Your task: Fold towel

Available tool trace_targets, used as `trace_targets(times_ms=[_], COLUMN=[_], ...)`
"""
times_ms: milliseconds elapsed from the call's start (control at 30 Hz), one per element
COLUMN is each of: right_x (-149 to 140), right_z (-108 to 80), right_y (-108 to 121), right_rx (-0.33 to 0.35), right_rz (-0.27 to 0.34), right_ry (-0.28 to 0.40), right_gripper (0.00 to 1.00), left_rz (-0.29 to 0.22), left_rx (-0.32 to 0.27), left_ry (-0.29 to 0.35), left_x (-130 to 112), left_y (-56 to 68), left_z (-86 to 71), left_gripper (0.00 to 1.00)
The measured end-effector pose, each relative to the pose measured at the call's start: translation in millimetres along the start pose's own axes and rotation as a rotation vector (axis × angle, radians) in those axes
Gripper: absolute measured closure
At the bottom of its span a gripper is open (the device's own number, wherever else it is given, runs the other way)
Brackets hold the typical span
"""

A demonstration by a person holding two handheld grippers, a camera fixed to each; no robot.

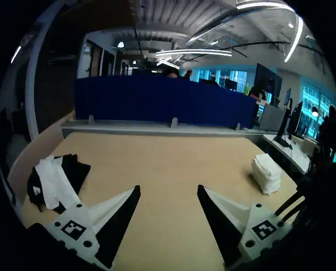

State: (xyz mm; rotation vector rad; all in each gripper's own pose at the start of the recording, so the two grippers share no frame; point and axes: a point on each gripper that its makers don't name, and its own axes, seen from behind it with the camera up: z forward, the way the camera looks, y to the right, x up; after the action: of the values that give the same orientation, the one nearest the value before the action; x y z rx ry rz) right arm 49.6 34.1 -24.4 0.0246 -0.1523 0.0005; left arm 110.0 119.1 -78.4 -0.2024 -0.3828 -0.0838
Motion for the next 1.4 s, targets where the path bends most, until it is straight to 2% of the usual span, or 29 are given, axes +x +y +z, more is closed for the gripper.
trace_targets(times_ms=[200, 567, 667, 767, 867, 1000, 1200, 1400], right_x=[6.4, 14.1, 15.8, 17.1, 17.8, 19.6, 20.6, 12.6], right_z=[-1.5, 5.8, 9.1, 13.5, 20.0, 31.6, 47.5, 61.9], right_y=[-30.0, -73.0, -87.9, -101.1, -108.4, -112.9, -123.2, -136.2], right_rx=[0.033, 0.075, 0.1, 0.126, 0.135, 0.127, 0.127, 0.128], right_rz=[0.007, -0.005, -0.009, -0.01, -0.006, 0.0, -0.019, -0.061], right_ry=[0.004, -0.012, -0.023, -0.034, -0.043, -0.053, -0.063, -0.064], right_gripper=[0.0, 0.0, 0.0, 0.0, 0.0, 0.0, 0.0, 0.0], left_rz=[0.004, 0.029, 0.042, 0.074, 0.109, 0.13, 0.144, 0.133], left_rx=[0.045, 0.073, 0.088, 0.123, 0.158, 0.19, 0.22, 0.237], left_ry=[0.154, 0.266, 0.299, 0.334, 0.368, 0.386, 0.406, 0.417], left_x=[39.3, 65.4, 69.6, 72.6, 70.6, 57.7, 31.6, 3.6], left_y=[-17.1, -37.9, -46.1, -59.9, -72.5, -85.8, -103.9, -122.6], left_z=[7.7, 16.1, 19.4, 21.9, 24.1, 29.3, 37.5, 50.3], left_gripper=[0.07, 0.07, 0.07, 0.07, 0.07, 0.07, 0.07, 0.07])
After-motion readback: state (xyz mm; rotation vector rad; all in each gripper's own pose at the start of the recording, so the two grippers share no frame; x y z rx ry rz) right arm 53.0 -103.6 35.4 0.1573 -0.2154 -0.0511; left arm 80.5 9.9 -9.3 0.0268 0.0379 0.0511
